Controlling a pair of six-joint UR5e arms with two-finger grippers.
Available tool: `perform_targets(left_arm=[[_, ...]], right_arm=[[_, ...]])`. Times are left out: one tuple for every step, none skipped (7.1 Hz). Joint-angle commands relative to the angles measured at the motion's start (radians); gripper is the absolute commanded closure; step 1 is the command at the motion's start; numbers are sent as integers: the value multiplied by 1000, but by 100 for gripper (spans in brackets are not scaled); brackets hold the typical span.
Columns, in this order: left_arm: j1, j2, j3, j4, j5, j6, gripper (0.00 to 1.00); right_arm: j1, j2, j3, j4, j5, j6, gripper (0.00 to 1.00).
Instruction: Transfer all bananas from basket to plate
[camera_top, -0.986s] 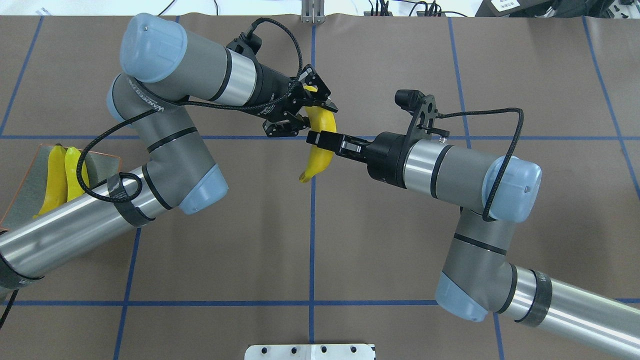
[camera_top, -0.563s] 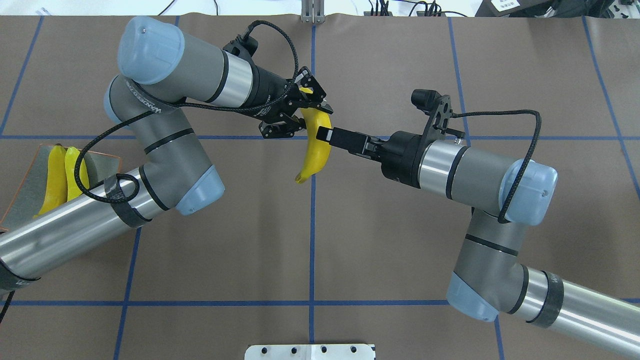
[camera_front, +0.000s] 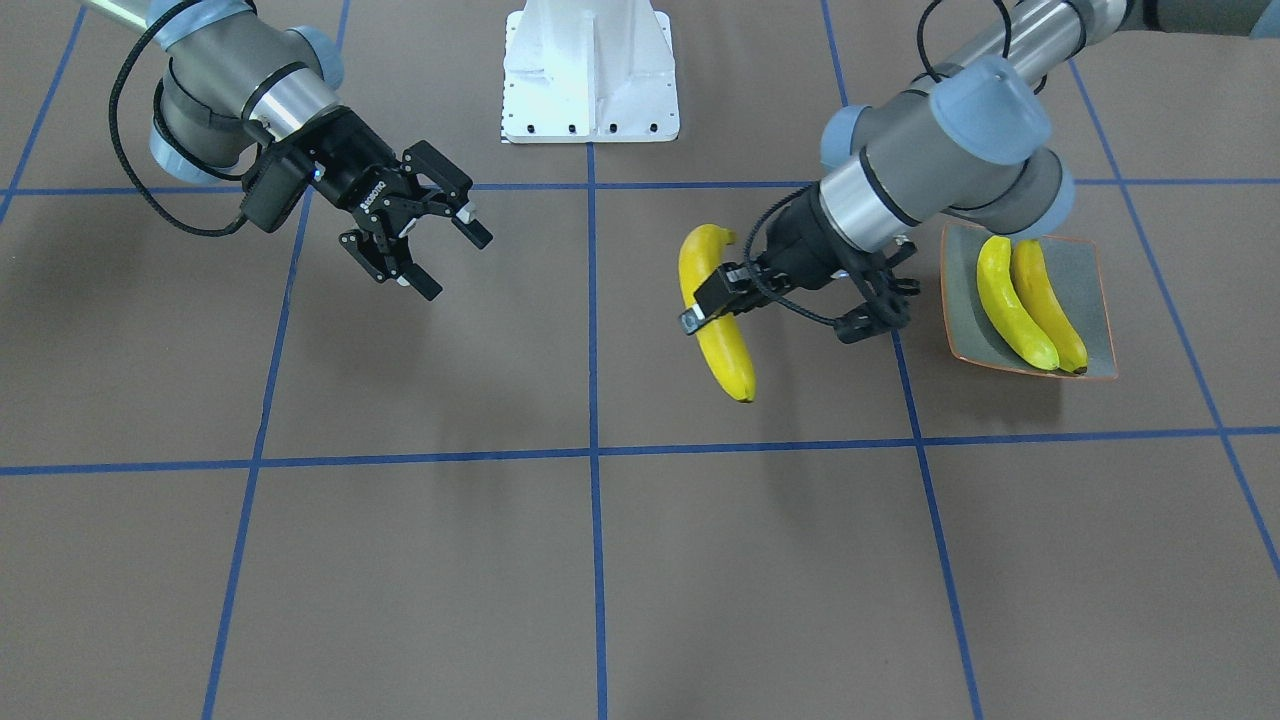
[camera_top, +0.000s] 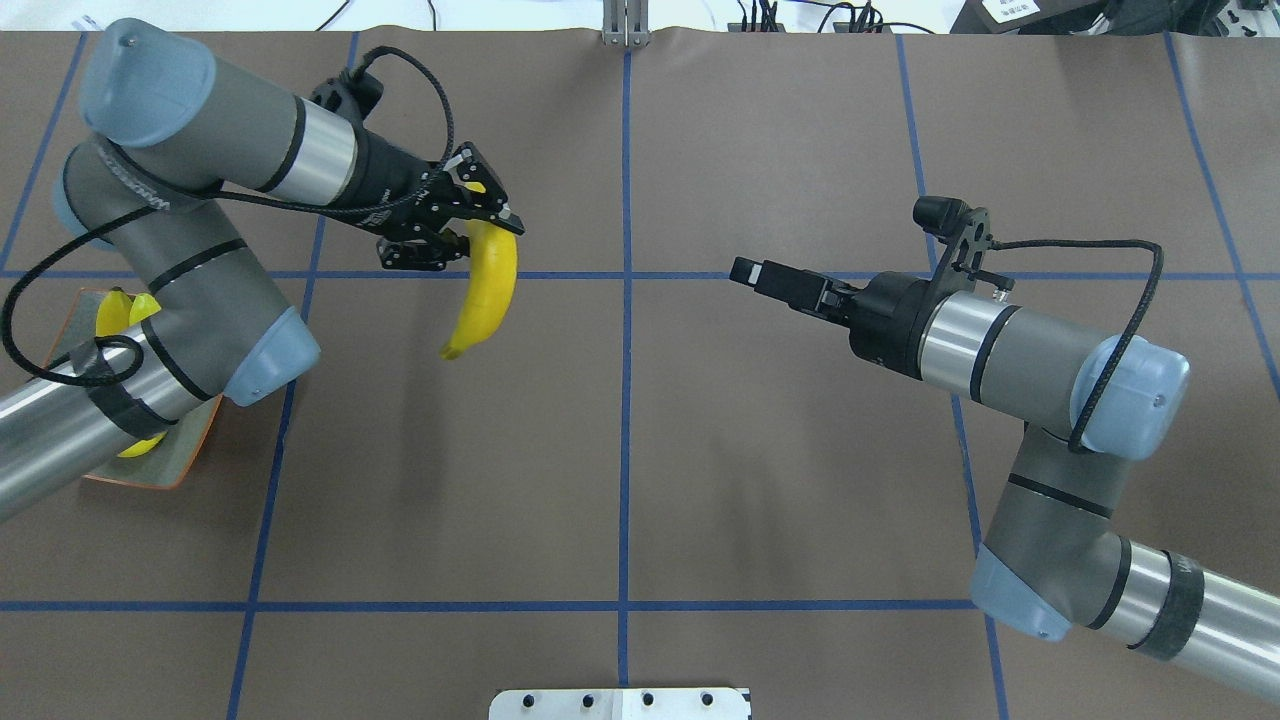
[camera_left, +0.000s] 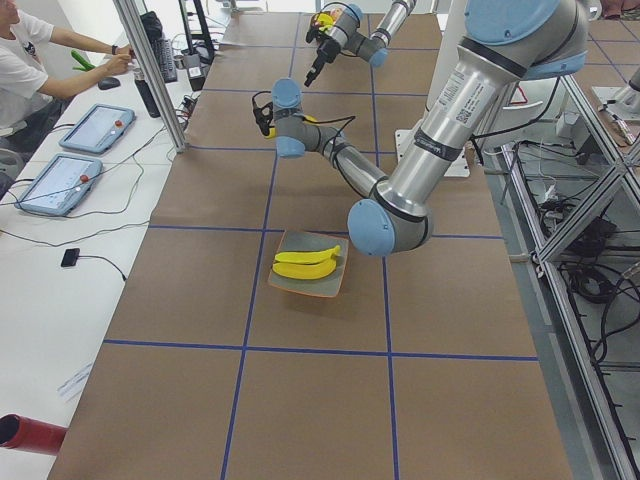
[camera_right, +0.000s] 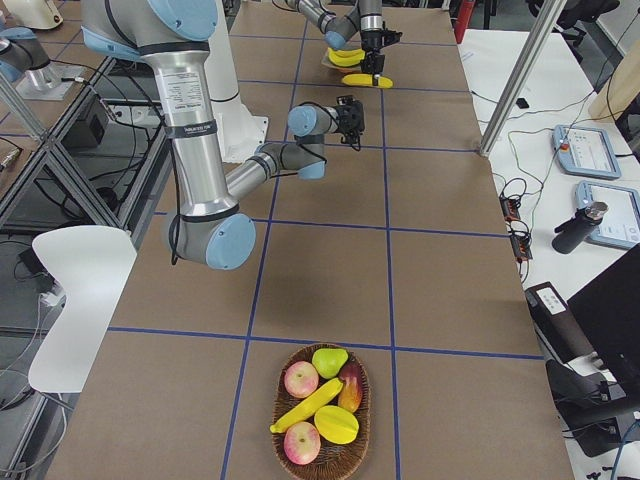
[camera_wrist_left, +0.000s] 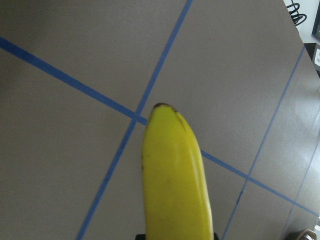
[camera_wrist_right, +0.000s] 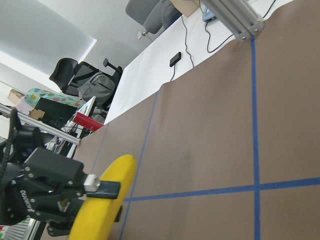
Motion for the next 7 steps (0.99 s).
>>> perform_targets(left_arm=[[-41, 83, -36, 129, -8, 177, 100], [-41, 85, -96, 316, 2, 312, 100], [-47, 91, -182, 518, 41, 422, 100], [-31, 109, -278, 730, 128, 537, 100], [-8, 165, -329, 844, 220, 611, 100], [-4, 222, -339, 845, 224, 615, 100], [-4, 273, -339, 845, 226, 644, 100]], right_arm=[[9, -31, -52, -7, -44, -1, 0], [9, -33, -69, -8, -55, -1, 0], [10, -42, -77, -8, -55, -1, 0], [16, -63, -83, -8, -55, -1, 0], [21, -70, -90, -8, -57, -1, 0], [22, -76, -95, -8, -63, -1, 0], [22, -74, -106, -7, -72, 1, 0]])
